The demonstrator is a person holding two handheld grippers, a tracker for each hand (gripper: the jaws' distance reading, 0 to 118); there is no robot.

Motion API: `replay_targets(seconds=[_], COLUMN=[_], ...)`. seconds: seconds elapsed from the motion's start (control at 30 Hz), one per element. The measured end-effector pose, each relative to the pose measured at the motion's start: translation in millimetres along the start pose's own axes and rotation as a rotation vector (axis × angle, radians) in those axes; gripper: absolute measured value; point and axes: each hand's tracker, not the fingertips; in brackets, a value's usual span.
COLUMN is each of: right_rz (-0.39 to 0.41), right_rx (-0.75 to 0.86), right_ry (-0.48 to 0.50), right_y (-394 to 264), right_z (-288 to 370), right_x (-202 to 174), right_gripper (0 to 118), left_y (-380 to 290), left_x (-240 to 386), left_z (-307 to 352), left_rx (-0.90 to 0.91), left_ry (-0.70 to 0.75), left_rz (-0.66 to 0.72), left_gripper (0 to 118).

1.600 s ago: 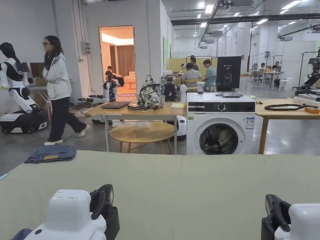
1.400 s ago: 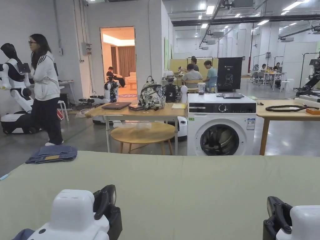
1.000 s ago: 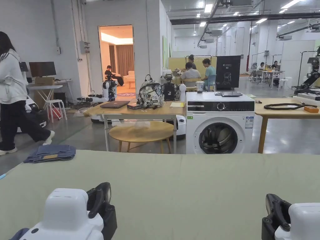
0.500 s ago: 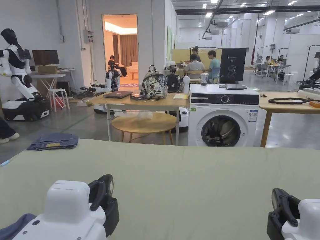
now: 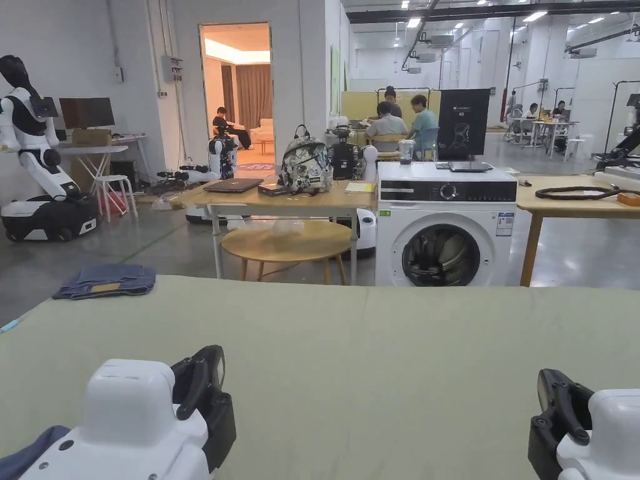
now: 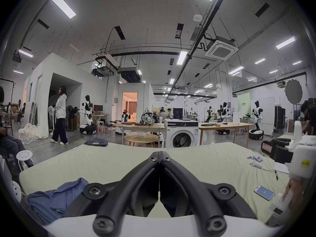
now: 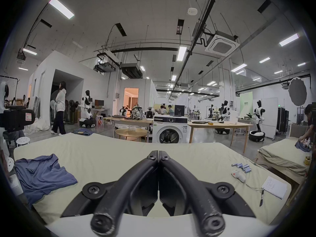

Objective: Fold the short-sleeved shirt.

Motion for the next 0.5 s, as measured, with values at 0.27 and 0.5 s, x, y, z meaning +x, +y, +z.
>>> replay_targets(seconds=[0.27,0.5], right_rz=[0.001,-0.008], right_rx=[-0.003,0.0], right_ry=[0.006,0.029], right_y=[-1,-1], right_z=[0,-3], right_x=[-3,-14], right_gripper=[0,0], left_y=[-1,0], left_x=[-1,-12], left_z=[0,8], left_rx=[-0.006,-0.007], left_ry=[0.007,0.038], left_rz=[-0.001,-0.01], left_gripper=[0,0])
